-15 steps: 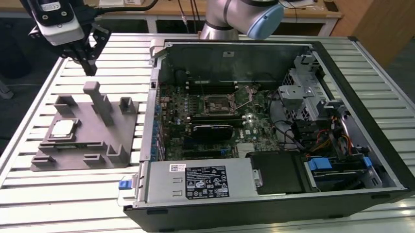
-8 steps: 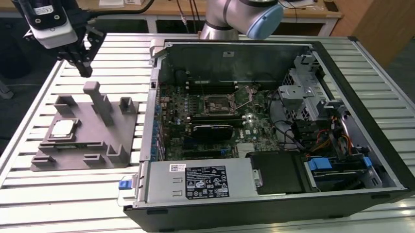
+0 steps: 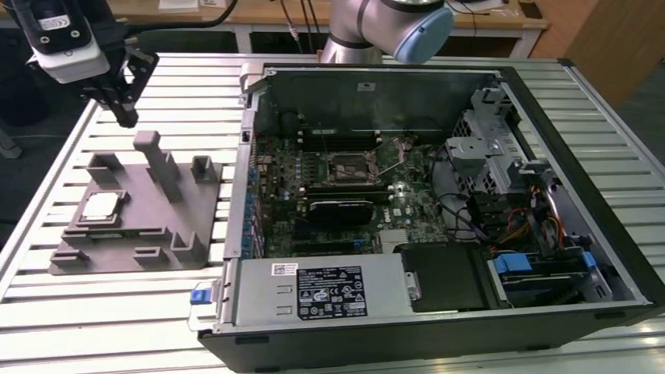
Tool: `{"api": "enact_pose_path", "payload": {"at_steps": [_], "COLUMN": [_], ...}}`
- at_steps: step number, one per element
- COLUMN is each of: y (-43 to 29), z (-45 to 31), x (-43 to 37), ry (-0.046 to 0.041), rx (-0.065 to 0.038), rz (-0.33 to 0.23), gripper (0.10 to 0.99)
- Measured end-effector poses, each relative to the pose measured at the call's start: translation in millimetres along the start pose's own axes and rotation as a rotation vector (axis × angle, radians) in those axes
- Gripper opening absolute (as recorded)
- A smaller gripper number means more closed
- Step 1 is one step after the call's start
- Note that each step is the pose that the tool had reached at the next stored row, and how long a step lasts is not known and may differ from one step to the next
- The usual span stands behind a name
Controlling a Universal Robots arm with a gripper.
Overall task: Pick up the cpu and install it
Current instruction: 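Reach for the cpu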
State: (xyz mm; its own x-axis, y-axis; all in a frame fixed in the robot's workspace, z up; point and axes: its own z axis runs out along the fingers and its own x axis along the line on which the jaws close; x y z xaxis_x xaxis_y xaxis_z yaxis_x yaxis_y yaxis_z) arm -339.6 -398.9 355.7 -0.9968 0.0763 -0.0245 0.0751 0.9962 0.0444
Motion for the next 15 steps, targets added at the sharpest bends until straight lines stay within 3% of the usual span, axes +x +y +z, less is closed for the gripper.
{"api": "enact_pose_path", "payload": {"at_steps": [15], "y": [-2.3], "z": [8.2], "x": [25.7], "ry": [0.0001], "rx": [0.000], "rz": [0.000], "gripper": [0.106]}}
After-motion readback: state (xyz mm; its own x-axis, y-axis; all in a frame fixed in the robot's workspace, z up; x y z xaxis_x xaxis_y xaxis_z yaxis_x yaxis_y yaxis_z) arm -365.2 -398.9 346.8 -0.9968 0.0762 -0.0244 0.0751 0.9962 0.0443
